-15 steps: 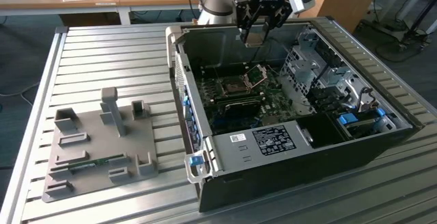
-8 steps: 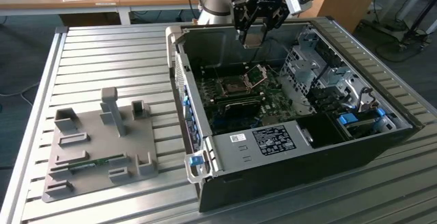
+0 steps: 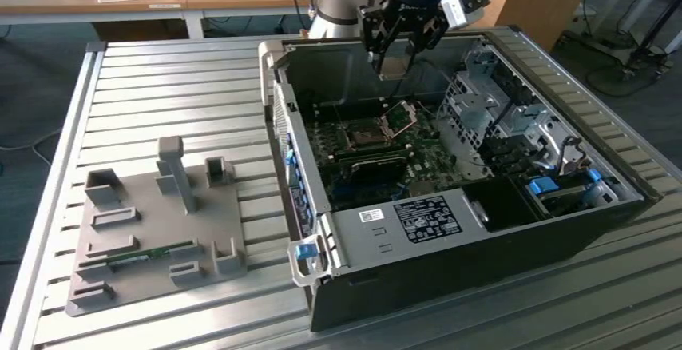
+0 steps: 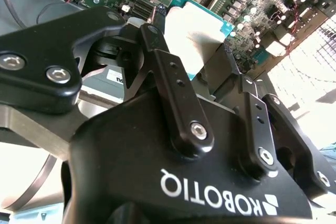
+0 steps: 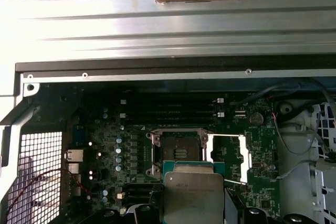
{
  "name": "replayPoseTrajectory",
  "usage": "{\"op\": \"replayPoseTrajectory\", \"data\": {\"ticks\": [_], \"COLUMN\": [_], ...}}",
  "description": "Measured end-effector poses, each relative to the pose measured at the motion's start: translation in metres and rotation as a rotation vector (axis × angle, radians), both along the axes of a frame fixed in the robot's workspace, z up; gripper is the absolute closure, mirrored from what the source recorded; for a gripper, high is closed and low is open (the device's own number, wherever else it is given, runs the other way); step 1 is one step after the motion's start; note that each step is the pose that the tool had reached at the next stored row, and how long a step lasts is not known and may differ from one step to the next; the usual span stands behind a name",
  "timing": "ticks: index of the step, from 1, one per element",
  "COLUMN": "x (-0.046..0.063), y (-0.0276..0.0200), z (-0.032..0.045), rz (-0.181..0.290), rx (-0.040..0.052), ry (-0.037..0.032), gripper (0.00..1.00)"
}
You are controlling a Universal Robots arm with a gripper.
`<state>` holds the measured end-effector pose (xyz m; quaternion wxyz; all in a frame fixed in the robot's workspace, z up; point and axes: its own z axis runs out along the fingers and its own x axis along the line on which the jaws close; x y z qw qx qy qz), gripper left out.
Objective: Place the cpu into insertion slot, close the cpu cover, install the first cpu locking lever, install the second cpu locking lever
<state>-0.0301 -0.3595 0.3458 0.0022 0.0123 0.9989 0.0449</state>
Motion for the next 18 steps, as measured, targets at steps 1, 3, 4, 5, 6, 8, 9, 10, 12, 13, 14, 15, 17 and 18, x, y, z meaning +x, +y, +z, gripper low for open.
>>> {"op": "replayPoseTrajectory", "data": {"ticks": [1,3,4,5,6,8,9,10,12,13,14,15,17,18], "x": [0.0000,0.0000,0.0000,0.0000,0.0000,-0.0007,-0.0011,-0.0013,-0.0013,-0.0014,-0.0015,-0.0015,-0.0015,-0.0015], "y": [0.0000,0.0000,0.0000,0.0000,0.0000,0.0000,0.0000,0.0000,0.0000,0.0000,0.0000,0.0000,0.0000,0.0000], "z": [-0.0001,-0.0003,-0.0005,-0.0006,-0.0005,-0.0006,-0.0006,-0.0006,-0.0006,-0.0006,-0.0006,-0.0006,-0.0003,0.0000], "rz": [0.000,0.000,0.000,0.000,0.000,0.000,0.000,0.000,0.000,0.000,0.000,0.000,0.000,0.000], "rx": [0.0001,0.0001,0.0002,0.0002,0.0001,0.0002,0.0003,0.0003,0.0002,0.0002,0.0001,0.0001,0.0003,0.0003], "ry": [0.0000,0.0000,0.0000,0.0000,-0.0001,-0.0001,-0.0001,-0.0002,-0.0001,-0.0001,-0.0001,-0.0001,-0.0001,-0.0001], "gripper": [0.46,0.46,0.46,0.46,0.46,0.46,0.46,0.46,0.46,0.46,0.46,0.46,0.46,0.46]}}
